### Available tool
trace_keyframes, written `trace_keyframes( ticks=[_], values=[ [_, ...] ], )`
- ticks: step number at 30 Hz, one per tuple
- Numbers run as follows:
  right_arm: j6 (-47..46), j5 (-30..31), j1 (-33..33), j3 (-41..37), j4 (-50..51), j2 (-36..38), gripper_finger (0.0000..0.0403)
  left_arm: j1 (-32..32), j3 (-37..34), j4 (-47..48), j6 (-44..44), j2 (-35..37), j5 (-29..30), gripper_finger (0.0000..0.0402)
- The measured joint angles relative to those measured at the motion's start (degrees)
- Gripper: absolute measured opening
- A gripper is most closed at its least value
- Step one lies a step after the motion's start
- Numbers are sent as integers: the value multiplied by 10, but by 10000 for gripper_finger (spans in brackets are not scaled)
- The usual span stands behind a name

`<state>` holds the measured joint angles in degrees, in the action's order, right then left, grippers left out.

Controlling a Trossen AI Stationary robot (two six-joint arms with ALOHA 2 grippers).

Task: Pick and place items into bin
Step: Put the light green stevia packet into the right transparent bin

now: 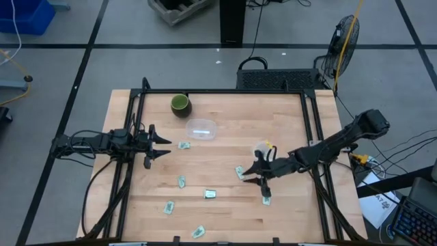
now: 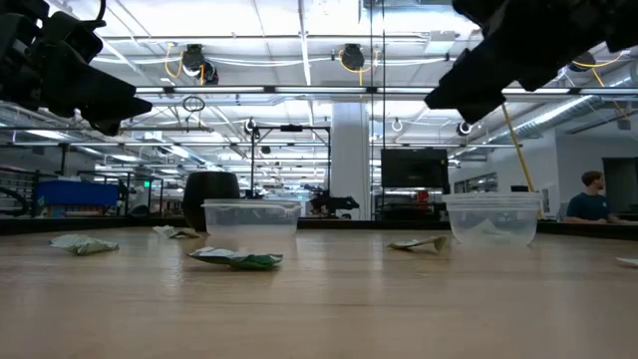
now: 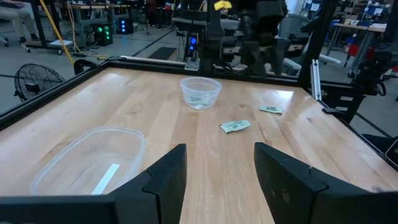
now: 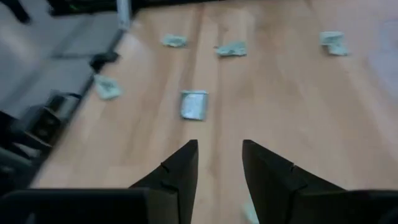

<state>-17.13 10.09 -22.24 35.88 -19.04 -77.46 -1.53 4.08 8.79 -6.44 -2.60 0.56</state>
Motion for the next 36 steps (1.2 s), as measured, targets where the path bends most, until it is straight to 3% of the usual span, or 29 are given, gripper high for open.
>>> trace_keyframes(
  ticks=[5,11,14,22,26,36],
  values=[
    [2,31,-13,3,9,-43,119,0,0,0,0,0,0,191],
    [74,187,-59,3,31,-105,118,0,0,1,0,0,0,191],
    [99,225,-69,5,32,-128,124,0,0,0,0,0,0,191],
    [173,233,-84,71,61,-202,127,0,0,0,0,0,0,191],
    [170,246,-82,119,159,-237,128,0,0,0,0,0,0,191],
    [127,246,-90,144,247,-252,132,0,0,0,0,0,0,191]
  ],
)
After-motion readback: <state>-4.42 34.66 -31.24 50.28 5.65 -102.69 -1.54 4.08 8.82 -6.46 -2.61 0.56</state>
